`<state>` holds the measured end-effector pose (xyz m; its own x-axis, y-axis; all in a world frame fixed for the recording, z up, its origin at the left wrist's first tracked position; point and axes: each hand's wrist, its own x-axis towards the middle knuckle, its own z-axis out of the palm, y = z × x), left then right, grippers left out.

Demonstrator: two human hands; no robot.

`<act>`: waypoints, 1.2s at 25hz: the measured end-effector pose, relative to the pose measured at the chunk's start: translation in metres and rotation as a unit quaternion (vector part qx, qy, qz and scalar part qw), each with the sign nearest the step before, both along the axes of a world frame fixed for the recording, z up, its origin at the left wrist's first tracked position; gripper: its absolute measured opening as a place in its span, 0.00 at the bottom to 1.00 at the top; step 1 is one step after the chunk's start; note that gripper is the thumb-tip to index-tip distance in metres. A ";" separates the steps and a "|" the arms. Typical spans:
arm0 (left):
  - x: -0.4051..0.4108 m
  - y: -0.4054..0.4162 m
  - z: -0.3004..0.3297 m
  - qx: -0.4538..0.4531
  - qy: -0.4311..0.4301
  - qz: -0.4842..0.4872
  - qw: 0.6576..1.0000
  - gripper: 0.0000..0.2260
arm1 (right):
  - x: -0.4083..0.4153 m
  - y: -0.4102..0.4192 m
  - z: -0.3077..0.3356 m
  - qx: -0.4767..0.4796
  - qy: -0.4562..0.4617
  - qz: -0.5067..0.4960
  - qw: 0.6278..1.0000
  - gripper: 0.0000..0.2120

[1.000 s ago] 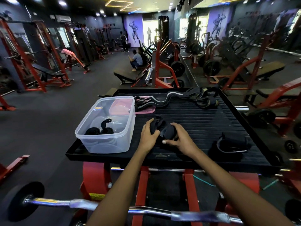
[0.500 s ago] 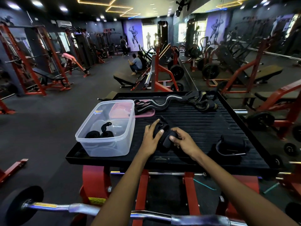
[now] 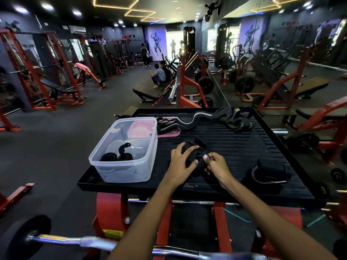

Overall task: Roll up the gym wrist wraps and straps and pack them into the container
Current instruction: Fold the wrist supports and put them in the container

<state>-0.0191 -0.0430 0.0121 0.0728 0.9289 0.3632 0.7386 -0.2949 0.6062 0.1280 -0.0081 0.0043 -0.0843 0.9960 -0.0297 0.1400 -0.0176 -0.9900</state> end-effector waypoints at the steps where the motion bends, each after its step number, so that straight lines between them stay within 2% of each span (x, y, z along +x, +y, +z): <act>1: 0.000 0.000 -0.001 -0.007 -0.001 -0.002 1.000 0.22 | 0.000 0.001 -0.001 -0.002 0.003 -0.008 1.000 0.08; 4: -0.001 0.001 -0.002 -0.042 -0.025 -0.009 0.999 0.23 | 0.000 0.003 -0.002 -0.013 0.024 -0.028 0.999 0.08; 8: -0.001 0.005 -0.005 -0.076 -0.034 -0.002 0.997 0.27 | -0.001 0.003 -0.002 0.003 -0.018 -0.031 0.999 0.09; 14: 0.002 0.012 -0.008 -0.073 -0.097 0.000 0.993 0.25 | 0.006 0.001 0.000 0.016 -0.038 0.007 0.999 0.04; 16: -0.001 0.012 -0.010 -0.062 -0.130 -0.007 0.990 0.27 | 0.008 -0.001 0.002 0.029 -0.036 0.017 0.999 0.08; 18: -0.004 0.010 -0.010 -0.063 -0.151 -0.012 0.986 0.29 | 0.009 -0.002 0.005 0.053 -0.045 0.051 0.996 0.17; 20: -0.005 0.008 -0.009 -0.067 -0.158 -0.020 0.985 0.33 | 0.009 -0.004 0.008 0.042 -0.036 0.072 0.996 0.18; 21: -0.006 0.007 -0.009 -0.061 -0.154 -0.025 0.986 0.35 | 0.009 -0.005 0.009 0.026 -0.021 0.070 0.997 0.18; 23: -0.006 0.004 -0.007 -0.037 -0.128 -0.038 0.990 0.40 | 0.008 -0.005 0.011 -0.013 0.012 0.056 0.998 0.29; 26: -0.002 -0.001 -0.002 0.044 -0.052 -0.056 0.996 0.38 | 0.002 -0.005 0.012 -0.042 0.036 0.048 0.997 0.42; 28: 0.002 -0.001 -0.002 0.103 -0.015 -0.075 0.992 0.36 | 0.002 -0.006 0.014 -0.061 0.071 0.043 0.995 0.43; 30: 0.006 0.001 -0.003 0.137 0.010 -0.087 0.987 0.35 | 0.005 -0.007 0.015 -0.087 0.121 0.051 0.987 0.39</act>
<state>-0.0134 -0.0418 0.0088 0.2321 0.7693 0.5952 0.6734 -0.5686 0.4724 0.1332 -0.0149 0.0196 -0.2102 0.9633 -0.1672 -0.0901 -0.1894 -0.9778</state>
